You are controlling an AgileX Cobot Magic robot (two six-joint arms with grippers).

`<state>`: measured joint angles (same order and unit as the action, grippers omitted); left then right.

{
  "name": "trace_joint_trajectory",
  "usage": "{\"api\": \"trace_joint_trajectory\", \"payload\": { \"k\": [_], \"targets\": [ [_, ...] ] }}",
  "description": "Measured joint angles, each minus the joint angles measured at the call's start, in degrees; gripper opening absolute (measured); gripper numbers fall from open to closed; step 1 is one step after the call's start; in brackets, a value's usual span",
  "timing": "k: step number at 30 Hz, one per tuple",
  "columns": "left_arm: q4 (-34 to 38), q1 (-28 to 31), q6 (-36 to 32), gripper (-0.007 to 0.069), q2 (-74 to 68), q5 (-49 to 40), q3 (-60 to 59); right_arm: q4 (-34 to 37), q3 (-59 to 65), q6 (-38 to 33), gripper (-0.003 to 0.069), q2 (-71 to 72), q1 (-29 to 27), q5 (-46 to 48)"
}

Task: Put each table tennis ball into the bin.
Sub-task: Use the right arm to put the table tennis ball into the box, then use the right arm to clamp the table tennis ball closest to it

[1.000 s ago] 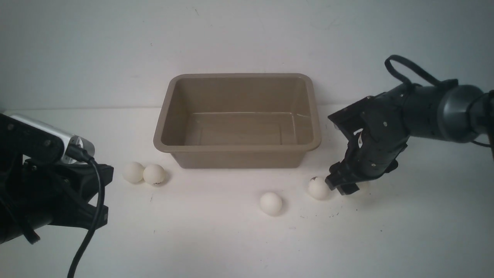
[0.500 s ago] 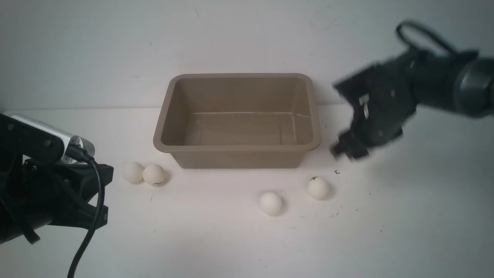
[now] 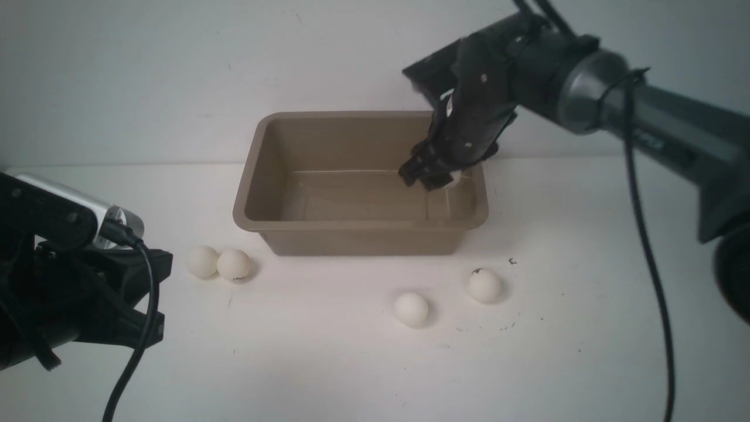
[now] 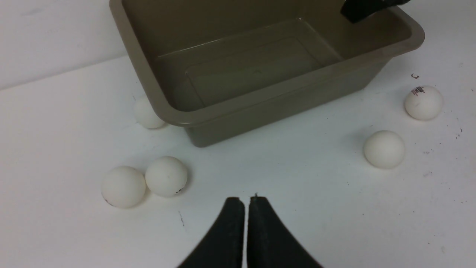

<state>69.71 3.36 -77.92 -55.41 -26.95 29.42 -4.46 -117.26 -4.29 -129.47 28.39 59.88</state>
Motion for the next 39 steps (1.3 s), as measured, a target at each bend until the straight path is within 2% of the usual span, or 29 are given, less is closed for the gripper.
{"api": "trace_joint_trajectory", "payload": {
  "k": [3, 8, 16, 21, 23, 26, 30, 39],
  "targets": [
    [0.00, 0.00, 0.00, -0.0001, 0.00, 0.00, 0.00, 1.08, -0.29, -0.06, 0.0369, -1.38, 0.00, 0.13],
    [0.00, 0.00, 0.00, -0.0001, 0.00, 0.00, 0.00, 0.87, -0.80, -0.06, 0.0428, -0.86, 0.00, 1.04],
    [0.00, 0.00, 0.00, -0.0001, 0.00, -0.04, 0.00, -2.03, -0.41, 0.10, 0.0446, 11.93, -0.40, 6.05],
    [0.00, 0.00, 0.00, -0.0001, 0.00, -0.21, 0.00, -3.41, 7.06, 0.17, 0.0446, 21.10, -1.01, 8.58],
    [0.00, 0.00, 0.00, -0.0001, 0.00, -0.21, 0.00, -3.89, 16.17, 0.17, 0.0446, 25.71, -1.19, 8.73],
    [0.00, 0.00, 0.00, -0.0001, 0.00, -0.21, 0.00, -2.82, 25.52, 0.43, 0.0447, 27.65, -1.19, 6.77],
    [0.00, 0.00, 0.00, -0.0001, 0.00, -0.51, 0.00, 0.97, 34.93, 1.25, 0.0447, 27.83, -1.19, -0.89],
    [0.00, 0.00, 0.00, -0.0001, 0.00, -1.74, 0.00, 4.46, 37.77, 1.46, 0.0447, 20.75, -1.19, -9.23]
  ]
}}
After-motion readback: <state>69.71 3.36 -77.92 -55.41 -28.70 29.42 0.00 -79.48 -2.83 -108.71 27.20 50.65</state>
